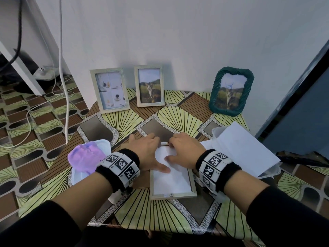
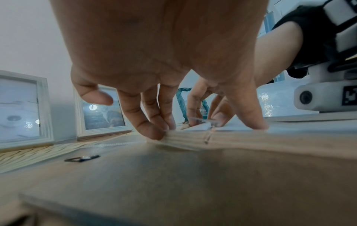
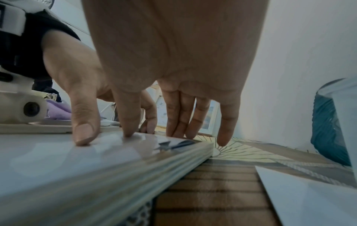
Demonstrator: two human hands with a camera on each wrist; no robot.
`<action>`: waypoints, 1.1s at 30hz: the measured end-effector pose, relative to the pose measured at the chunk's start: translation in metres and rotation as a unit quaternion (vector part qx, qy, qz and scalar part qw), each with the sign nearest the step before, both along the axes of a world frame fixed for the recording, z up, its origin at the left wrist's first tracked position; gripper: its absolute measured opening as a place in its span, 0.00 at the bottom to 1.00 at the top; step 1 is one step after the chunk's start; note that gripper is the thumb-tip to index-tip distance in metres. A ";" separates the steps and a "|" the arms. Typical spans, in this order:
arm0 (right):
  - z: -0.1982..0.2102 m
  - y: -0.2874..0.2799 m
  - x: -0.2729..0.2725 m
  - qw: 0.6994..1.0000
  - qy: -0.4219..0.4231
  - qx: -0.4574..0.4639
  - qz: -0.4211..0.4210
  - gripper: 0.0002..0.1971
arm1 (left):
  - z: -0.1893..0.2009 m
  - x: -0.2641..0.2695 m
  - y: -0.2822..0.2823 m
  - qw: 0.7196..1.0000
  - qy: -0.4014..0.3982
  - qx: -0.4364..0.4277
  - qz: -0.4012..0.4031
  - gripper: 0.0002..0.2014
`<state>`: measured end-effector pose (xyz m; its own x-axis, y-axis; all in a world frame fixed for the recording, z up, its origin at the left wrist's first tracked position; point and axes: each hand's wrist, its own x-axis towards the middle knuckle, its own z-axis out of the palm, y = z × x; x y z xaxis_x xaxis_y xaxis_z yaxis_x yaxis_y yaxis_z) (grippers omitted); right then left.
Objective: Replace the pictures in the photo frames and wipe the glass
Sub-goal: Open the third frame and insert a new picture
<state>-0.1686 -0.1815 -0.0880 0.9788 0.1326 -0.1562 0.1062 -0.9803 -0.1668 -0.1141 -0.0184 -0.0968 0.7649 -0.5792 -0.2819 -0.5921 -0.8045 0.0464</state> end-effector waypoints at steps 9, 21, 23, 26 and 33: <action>0.002 -0.003 0.010 0.997 0.061 0.048 -0.010 0.27 | -0.004 -0.002 0.001 1.000 -0.011 -0.004 -0.001 0.47; -0.005 -0.005 0.007 0.993 0.057 0.091 -0.041 0.32 | 0.006 -0.007 -0.001 0.998 0.024 -0.052 0.035 0.41; -0.007 -0.005 0.005 0.993 0.039 0.101 -0.041 0.30 | 0.007 -0.007 -0.001 0.995 0.042 -0.077 0.053 0.41; -0.010 -0.006 0.001 0.993 0.010 0.115 -0.041 0.28 | 0.010 -0.003 0.001 0.988 0.076 -0.101 0.088 0.38; -0.014 -0.007 -0.005 0.992 -0.019 0.118 -0.032 0.27 | 0.015 0.005 0.011 0.969 0.107 -0.198 0.107 0.19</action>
<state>-0.1738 -0.1885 -0.1023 0.9909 0.0989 -0.0917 0.0556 -0.9189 -0.3906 -0.1093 -0.0074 -0.0821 0.8275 -0.5095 -0.2358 -0.3571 -0.8017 0.4793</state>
